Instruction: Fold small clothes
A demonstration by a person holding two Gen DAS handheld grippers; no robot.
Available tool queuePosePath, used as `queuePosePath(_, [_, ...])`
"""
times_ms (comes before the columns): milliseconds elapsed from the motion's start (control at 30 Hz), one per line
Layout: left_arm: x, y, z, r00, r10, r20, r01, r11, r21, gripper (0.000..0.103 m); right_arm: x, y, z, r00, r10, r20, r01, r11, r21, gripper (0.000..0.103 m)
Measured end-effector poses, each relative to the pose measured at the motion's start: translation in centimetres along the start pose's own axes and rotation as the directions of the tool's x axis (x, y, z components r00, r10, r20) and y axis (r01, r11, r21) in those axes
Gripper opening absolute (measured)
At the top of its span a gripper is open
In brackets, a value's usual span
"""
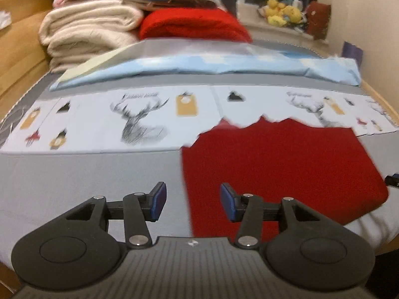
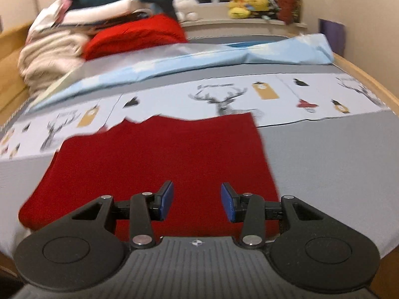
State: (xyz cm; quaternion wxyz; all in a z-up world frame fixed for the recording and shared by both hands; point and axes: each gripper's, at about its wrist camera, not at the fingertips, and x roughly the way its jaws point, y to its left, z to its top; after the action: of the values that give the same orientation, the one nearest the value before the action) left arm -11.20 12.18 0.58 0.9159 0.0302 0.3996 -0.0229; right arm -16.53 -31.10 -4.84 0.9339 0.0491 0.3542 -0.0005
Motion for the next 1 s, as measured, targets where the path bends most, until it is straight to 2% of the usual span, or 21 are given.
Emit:
queuePosePath(33, [0.3,0.6,-0.1,0.998,0.04,-0.038,-0.04,0.999,-0.011,0.05,0.3,0.8,-0.1,1.0,0.004,-0.005,-0.004,1.0,-0.019,0.043])
queuePosePath(67, [0.1,1.5,-0.1,0.998,0.064,-0.024,-0.065,0.997,-0.046,0.05,0.5,1.4,-0.1,1.0,0.007,-0.009,-0.008,0.999,-0.032,0.04])
queuePosePath(100, [-0.2,2.5,0.2,0.998,0.065,-0.007,-0.065,0.994,-0.089,0.05,0.7,2.1,-0.2,1.0,0.012,-0.013,-0.013,0.999,-0.045,0.03])
queuePosePath(167, [-0.5,3.9,0.4,0.999,0.046,0.0,-0.045,0.987,-0.154,0.05,1.1,3.2,-0.2,0.999,0.026,-0.024,-0.027,0.998,-0.05,0.018])
queuePosePath(233, [-0.4,5.1,0.2,0.999,0.047,-0.018,-0.05,0.981,-0.187,0.05,1.9,4.7,-0.2,0.998,0.046,-0.035,-0.048,0.998,-0.049,0.017])
queuePosePath(333, [-0.4,6.5,-0.2,0.997,0.061,-0.036,-0.067,0.98,-0.188,0.05,3.2,7.9,-0.2,0.996,0.072,-0.051,-0.076,0.994,-0.084,0.017])
queuePosePath(567, [-0.7,10.4,-1.4,0.995,0.083,-0.064,-0.096,0.962,-0.257,0.051,5.6,16.3,-1.1,0.977,0.19,-0.095,-0.204,0.965,-0.165,0.018])
queuePosePath(667, [-0.7,11.5,-1.8,0.994,0.079,-0.077,-0.098,0.957,-0.274,0.051,6.2,20.4,-2.0,0.957,0.262,-0.122,-0.284,0.928,-0.24,0.022])
queuePosePath(767, [-0.6,12.0,-2.0,0.993,0.086,-0.086,-0.107,0.956,-0.275,0.051,6.7,24.2,-3.3,0.929,0.332,-0.167,-0.369,0.878,-0.307,0.044])
queuePosePath(833, [-0.6,12.4,-2.1,0.992,0.085,-0.09,-0.108,0.953,-0.283,0.051,7.0,26.5,-4.2,0.915,0.357,-0.189,-0.403,0.841,-0.36,0.049])
queuePosePath(900, [-0.5,12.6,-2.2,0.992,0.084,-0.094,-0.108,0.951,-0.29,0.051,7.2,28.4,-5.1,0.907,0.367,-0.204,-0.42,0.806,-0.418,0.051])
queuePosePath(1000, [-0.5,12.7,-2.2,0.992,0.085,-0.094,-0.109,0.95,-0.291,0.051,7.6,30.7,-6.4,0.912,0.358,-0.199,-0.408,0.754,-0.514,0.057])
